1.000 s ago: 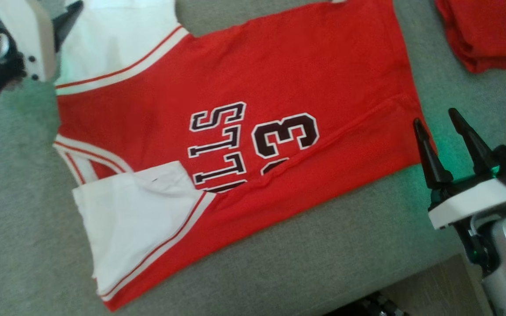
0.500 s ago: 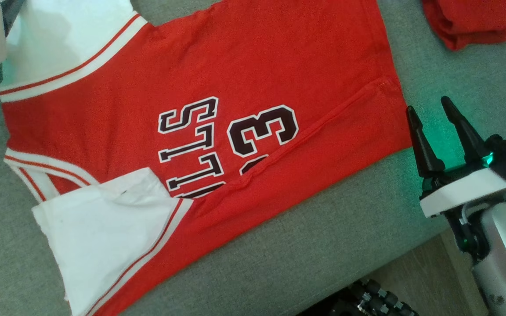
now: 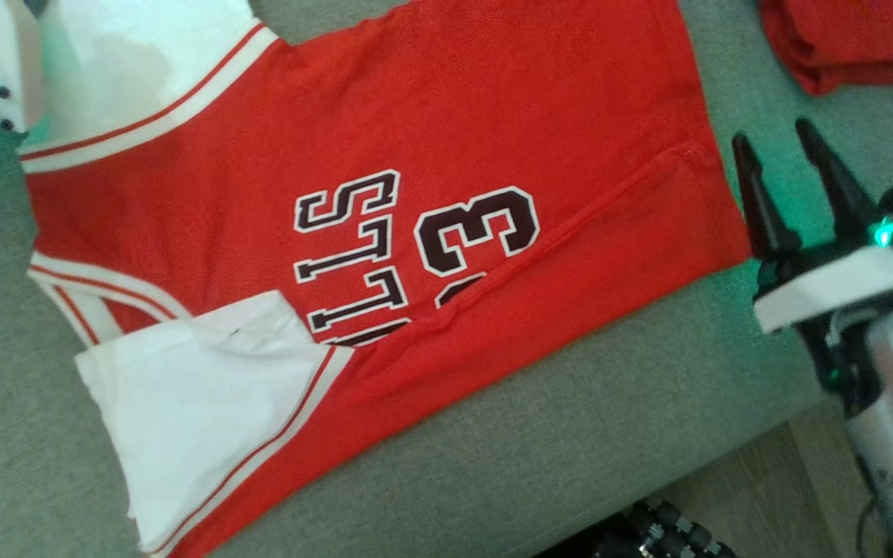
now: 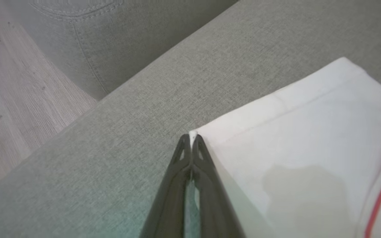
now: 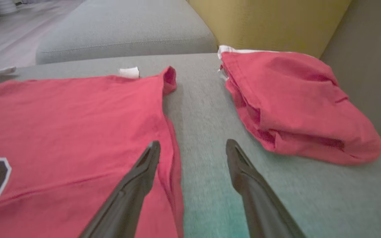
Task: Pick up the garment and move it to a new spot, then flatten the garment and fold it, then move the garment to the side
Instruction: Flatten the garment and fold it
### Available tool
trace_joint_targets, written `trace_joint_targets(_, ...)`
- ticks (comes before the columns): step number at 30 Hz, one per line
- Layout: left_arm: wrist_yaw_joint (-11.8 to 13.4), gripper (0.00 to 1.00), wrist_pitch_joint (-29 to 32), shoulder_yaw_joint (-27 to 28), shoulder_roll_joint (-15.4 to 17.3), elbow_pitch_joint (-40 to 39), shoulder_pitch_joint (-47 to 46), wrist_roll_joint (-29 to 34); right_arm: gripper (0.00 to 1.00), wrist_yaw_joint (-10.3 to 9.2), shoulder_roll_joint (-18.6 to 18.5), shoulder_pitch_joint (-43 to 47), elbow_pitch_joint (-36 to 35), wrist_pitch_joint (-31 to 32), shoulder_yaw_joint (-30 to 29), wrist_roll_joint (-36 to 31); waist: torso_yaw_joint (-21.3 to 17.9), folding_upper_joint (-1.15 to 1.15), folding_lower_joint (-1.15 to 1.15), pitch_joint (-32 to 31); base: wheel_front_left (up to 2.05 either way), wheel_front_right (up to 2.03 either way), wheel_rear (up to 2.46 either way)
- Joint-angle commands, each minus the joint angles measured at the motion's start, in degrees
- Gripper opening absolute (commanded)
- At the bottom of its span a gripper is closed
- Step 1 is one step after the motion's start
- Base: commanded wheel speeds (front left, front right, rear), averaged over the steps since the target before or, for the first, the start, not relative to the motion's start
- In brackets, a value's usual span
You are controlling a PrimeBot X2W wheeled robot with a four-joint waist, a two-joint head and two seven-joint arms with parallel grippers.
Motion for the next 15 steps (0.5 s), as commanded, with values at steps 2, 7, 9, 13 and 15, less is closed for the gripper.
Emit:
trace_joint_targets(2,0.1,0.0,-2.05,0.97,2.0,-2.09,-3.8,-0.33,1.0,0.39,-2.76,-2.6,-2.05,2.0,1.53,2.36,1.28,0.0,0.0,-0.65,0.0,0.0,0.0)
trace_joint_targets(7,0.1,0.0,-5.45,-2.38,0.99,-3.99,-6.0,-1.01,1.0,0.39,-5.59,-10.97,0.21,9.38,4.2,7.14,4.15,0.0,0.0,-1.14,0.0,0.0,0.0)
trace_joint_targets(9,0.1,0.0,-6.35,-3.72,0.66,-4.82,-7.01,-1.66,1.0,0.39,-6.3,-14.63,2.6,12.99,5.12,8.78,5.5,0.0,0.0,-1.17,0.0,0.0,0.0)
trace_joint_targets(13,0.1,0.0,-7.95,-6.41,0.32,-6.2,-9.27,-2.8,1.0,0.39,-7.36,-21.62,8.22,18.3,6.78,9.97,8.19,0.0,0.0,-0.74,0.0,0.0,0.0)
trace_joint_targets(15,0.1,0.0,-8.53,-7.77,0.22,-6.83,-10.31,-3.43,1.0,0.39,-7.47,-24.48,11.62,20.74,7.4,10.3,9.36,0.0,0.0,-0.35,0.0,0.0,0.0)
